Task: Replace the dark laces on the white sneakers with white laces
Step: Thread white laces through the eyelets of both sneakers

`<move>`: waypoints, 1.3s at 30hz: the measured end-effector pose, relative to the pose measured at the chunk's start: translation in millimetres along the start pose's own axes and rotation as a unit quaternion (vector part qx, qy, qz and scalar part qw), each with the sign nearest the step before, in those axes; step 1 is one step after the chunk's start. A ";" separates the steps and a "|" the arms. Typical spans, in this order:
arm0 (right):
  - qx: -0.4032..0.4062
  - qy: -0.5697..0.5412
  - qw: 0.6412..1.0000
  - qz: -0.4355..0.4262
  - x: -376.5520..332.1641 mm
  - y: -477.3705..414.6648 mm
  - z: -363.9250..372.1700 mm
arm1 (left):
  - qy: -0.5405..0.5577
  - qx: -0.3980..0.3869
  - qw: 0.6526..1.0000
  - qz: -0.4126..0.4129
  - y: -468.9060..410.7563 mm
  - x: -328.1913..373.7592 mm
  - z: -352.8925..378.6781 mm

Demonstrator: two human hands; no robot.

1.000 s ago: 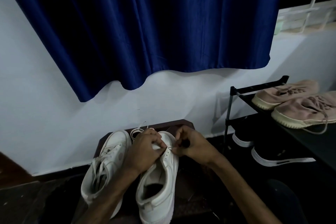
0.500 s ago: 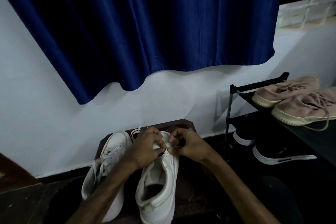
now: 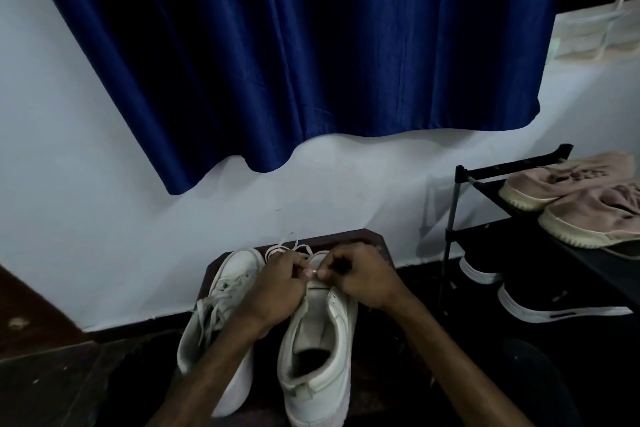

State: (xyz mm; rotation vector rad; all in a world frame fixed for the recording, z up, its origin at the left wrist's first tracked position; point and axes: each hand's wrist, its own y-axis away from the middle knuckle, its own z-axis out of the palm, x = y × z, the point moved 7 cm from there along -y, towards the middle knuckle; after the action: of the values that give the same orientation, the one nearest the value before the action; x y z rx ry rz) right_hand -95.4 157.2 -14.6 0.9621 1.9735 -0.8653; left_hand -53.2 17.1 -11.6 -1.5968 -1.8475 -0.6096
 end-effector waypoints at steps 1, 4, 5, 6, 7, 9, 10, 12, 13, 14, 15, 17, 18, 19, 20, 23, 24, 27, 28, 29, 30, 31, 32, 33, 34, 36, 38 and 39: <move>0.001 -0.005 1.000 0.002 0.2 0.4 1.3 | 0.031 -0.006 0.999 -0.014 0.9 -3.6 0.3; 0.002 -0.056 0.998 0.037 9.2 0.5 2.3 | 0.151 -0.071 0.984 -0.067 8.0 -12.0 4.3; 0.000 -0.090 0.994 0.066 13.5 0.8 1.2 | 0.150 -0.092 0.982 -0.074 10.2 -14.6 5.9; -0.004 -0.121 0.988 0.101 18.2 0.1 0.2 | 0.130 -0.106 0.983 -0.078 12.2 -17.0 6.6; -0.010 -0.142 0.981 0.132 20.9 -0.8 -0.8 | 0.103 -0.106 0.986 -0.077 13.5 -18.8 6.1; -0.025 -0.149 0.976 0.159 20.9 -7.3 -1.9 | 0.073 -0.078 0.992 -0.071 14.1 -21.4 2.8; -0.033 -0.150 0.975 0.162 16.6 -11.6 -1.9 | 0.064 -0.065 0.993 -0.069 13.8 -21.3 1.1; -0.044 -0.175 0.970 0.163 5.7 -21.1 -1.5 | 0.046 -0.055 0.996 -0.059 12.1 -17.7 -0.2; -0.048 -0.195 0.966 0.161 0.5 -26.5 0.2 | 0.039 -0.058 0.996 -0.053 11.7 -13.9 -0.7; -0.054 -0.204 0.965 0.157 -4.7 -30.7 1.8 | 0.033 -0.063 0.996 -0.049 11.5 -10.4 -1.4; -0.062 -0.195 0.967 0.155 -10.5 -33.2 4.2 | 0.023 -0.066 0.996 -0.048 10.9 -8.1 -2.4; -0.076 -0.148 0.973 0.159 -13.9 -33.2 7.6 | -0.019 -0.060 0.997 -0.043 10.4 -1.9 -5.4; -0.077 -0.125 0.976 0.163 -12.8 -32.2 8.6 | -0.038 -0.048 0.997 -0.040 9.6 -0.7 -8.7; -0.077 -0.106 0.977 0.168 -10.7 -30.2 8.7 | -0.042 -0.032 0.998 -0.045 9.0 -2.3 -11.6; -0.076 -0.092 0.978 0.172 -8.6 -27.9 8.1 | -0.034 -0.019 0.998 -0.054 8.6 -5.7 -14.1; -0.096 -0.067 0.978 0.174 -2.7 -19.7 10.0 | 0.058 -0.006 0.994 -0.090 9.1 -20.3 -15.8; -0.105 -0.071 0.977 0.173 -1.2 -16.5 11.9 | 0.097 -0.004 0.990 -0.107 9.0 -26.3 -15.0; -0.126 -0.098 0.974 0.162 3.3 -8.2 16.2 | 0.166 0.003 0.975 -0.147 8.6 -40.4 -11.2; -0.132 -0.105 0.972 0.160 2.5 -6.3 16.8 | 0.182 0.000 0.971 -0.158 9.2 -41.5 -10.2; -0.136 -0.107 0.972 0.156 1.1 -5.3 17.3 | 0.197 -0.004 0.966 -0.169 9.7 -42.0 -9.5; -0.135 -0.104 0.974 0.152 -1.1 -4.3 16.4 | 0.212 -0.010 0.961 -0.177 10.2 -40.8 -8.7; -0.133 -0.098 0.975 0.147 -3.4 -4.0 16.1 | 0.226 -0.013 0.956 -0.185 10.5 -39.9 -8.6; -0.132 -0.093 0.976 0.143 -5.2 -4.0 17.5 | 0.237 -0.015 0.952 -0.194 11.0 -40.7 -8.8; -0.130 -0.091 0.978 0.139 -5.9 -4.1 18.5 | 0.244 -0.016 0.948 -0.202 11.2 -40.6 -9.3; -0.129 -0.087 0.979 0.132 -6.9 -4.7 19.7 | 0.249 -0.017 0.945 -0.210 11.8 -40.2 -9.8; -0.124 -0.065 0.983 0.121 -7.0 -6.6 20.8 | 0.257 -0.017 0.942 -0.215 12.5 -38.1 -10.5; -0.117 -0.026 0.986 0.113 -6.7 -8.5 21.0 | 0.257 -0.016 0.941 -0.218 13.3 -36.1 -10.1; -0.114 -0.006 0.988 0.105 -6.9 -9.2 22.2 | 0.256 -0.017 0.941 -0.221 14.0 -35.5 -9.7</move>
State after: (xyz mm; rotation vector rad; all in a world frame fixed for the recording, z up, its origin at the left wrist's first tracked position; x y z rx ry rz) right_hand -92.8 132.5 -17.2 1.0042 1.8721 -0.5153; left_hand -35.0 -12.2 -30.5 -0.9084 -1.7852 -1.1371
